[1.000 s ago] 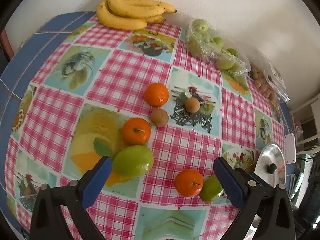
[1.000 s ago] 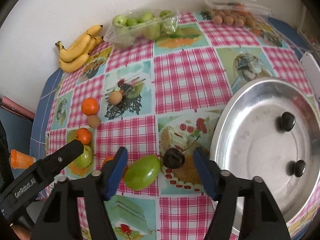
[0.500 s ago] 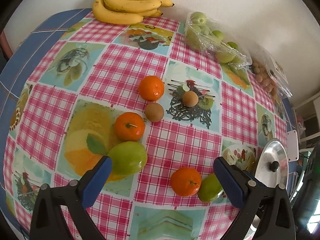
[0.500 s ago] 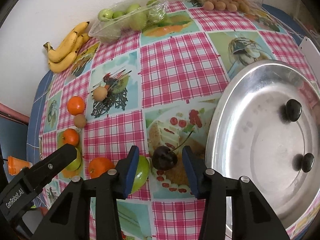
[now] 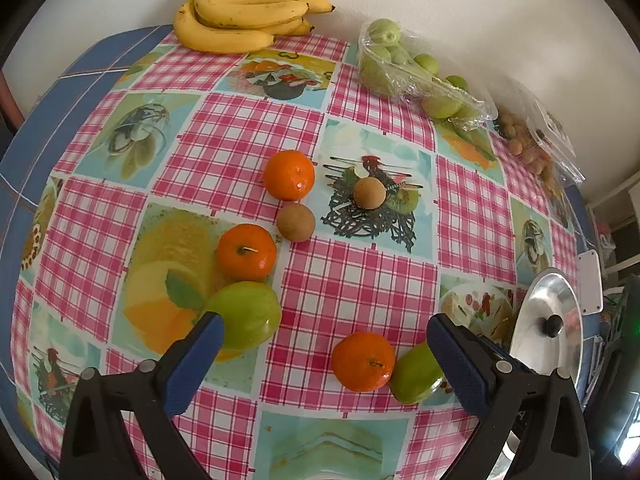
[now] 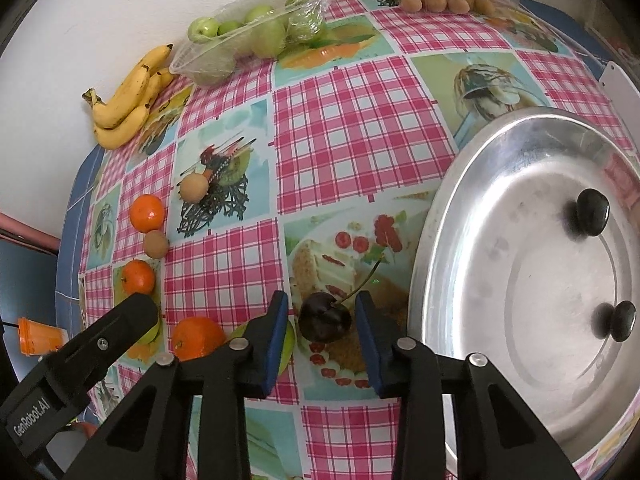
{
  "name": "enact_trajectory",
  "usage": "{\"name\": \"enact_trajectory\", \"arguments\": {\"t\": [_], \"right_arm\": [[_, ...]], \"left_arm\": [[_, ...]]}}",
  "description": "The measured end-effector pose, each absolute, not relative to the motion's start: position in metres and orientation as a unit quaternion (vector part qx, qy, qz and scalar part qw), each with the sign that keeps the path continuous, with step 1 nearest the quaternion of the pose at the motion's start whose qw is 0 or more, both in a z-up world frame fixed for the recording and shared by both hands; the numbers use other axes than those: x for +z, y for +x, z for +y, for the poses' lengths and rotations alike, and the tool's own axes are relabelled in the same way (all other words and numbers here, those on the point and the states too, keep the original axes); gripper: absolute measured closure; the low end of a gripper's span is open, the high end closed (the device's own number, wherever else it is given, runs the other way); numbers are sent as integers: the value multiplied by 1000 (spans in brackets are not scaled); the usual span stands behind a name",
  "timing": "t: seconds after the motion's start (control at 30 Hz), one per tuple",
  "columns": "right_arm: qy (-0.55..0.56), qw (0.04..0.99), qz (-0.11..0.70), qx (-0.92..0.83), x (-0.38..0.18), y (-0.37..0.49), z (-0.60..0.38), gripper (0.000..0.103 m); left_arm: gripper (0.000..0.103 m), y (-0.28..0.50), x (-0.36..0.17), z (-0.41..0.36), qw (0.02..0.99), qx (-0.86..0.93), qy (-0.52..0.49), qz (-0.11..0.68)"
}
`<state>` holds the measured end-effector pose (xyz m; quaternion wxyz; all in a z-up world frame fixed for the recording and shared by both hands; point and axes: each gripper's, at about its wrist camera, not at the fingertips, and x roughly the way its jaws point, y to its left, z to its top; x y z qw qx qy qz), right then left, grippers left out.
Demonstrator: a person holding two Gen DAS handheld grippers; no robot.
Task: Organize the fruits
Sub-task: 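Grasp the dark cherry by its body with the right gripper, then grasp the orange with the left gripper while the right gripper holds the cherry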
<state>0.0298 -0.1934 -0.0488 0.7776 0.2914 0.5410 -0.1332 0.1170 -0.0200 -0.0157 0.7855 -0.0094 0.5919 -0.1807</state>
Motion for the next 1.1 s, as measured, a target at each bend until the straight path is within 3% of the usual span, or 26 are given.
{"name": "enact_trajectory", "arguments": {"t": [0.2,0.63,0.83,1.1], "right_arm": [[291,778,541,-135,-49,29,-193,76],[284,790,528,-129,-33,26,-191,77],[280,792,527,-128,-27,21,-192,77],[277,798,519,-128,-18,16,-193,77]], "left_arm": [[1,117,-16,-21,785,-182,-8,592],[3,115,-18,-25,783,-186,1,593],[16,111,-12,-29,785,-202,7,586],[25,105,-3,-37,790,-219,20,573]]}}
